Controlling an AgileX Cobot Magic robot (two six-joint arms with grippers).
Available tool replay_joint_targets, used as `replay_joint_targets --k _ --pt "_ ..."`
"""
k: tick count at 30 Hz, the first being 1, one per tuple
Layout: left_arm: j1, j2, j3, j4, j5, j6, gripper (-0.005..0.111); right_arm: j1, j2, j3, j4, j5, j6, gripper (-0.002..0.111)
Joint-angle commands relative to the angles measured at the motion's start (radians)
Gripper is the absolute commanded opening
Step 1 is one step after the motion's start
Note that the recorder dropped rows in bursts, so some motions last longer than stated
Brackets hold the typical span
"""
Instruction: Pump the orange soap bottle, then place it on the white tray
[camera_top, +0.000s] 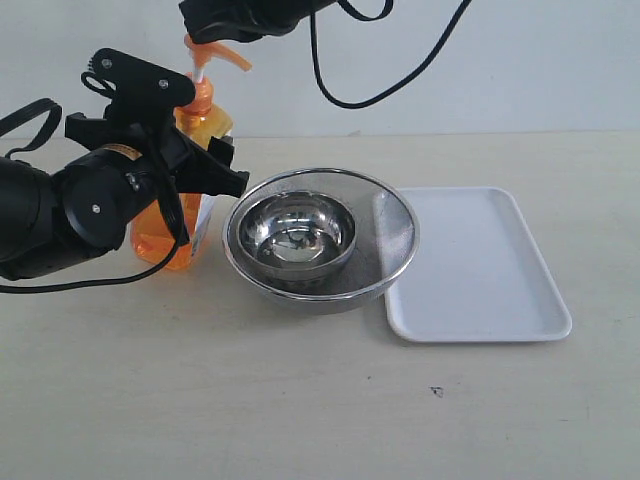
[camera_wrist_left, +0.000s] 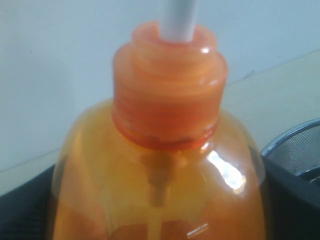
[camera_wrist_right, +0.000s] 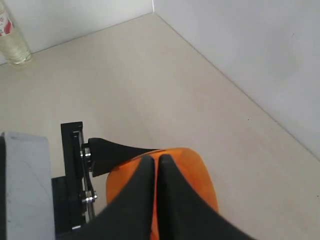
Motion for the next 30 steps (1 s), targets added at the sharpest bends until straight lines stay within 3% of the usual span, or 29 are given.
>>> replay_joint_targets --k 1,9,17,23,30 --pt "-0.006 0.005 -0.003 0.019 0.007 -0.007 0.005 0.002 0.060 0.034 -0.116 0.109 0.002 0.000" --pt "-0.006 0.005 -0.003 0.016 0.007 -0.007 0.005 0.002 0.043 0.034 -0.116 0.079 0.002 0.000" --pt "-0.006 0.005 -0.003 0.016 0.009 -0.007 0.005 0.002 -0.111 0.034 -0.146 -0.052 -0.014 0.000" --pt "-0.006 0.005 -0.003 0.016 0.009 -0.007 0.005 0.000 -0.246 0.034 -0.333 -0.046 0.043 0.000" --pt "-0.006 0.005 -0.003 0.016 0.005 -0.007 0.005 -0.054 -0.394 0.034 -0.524 0.061 0.288 0.000"
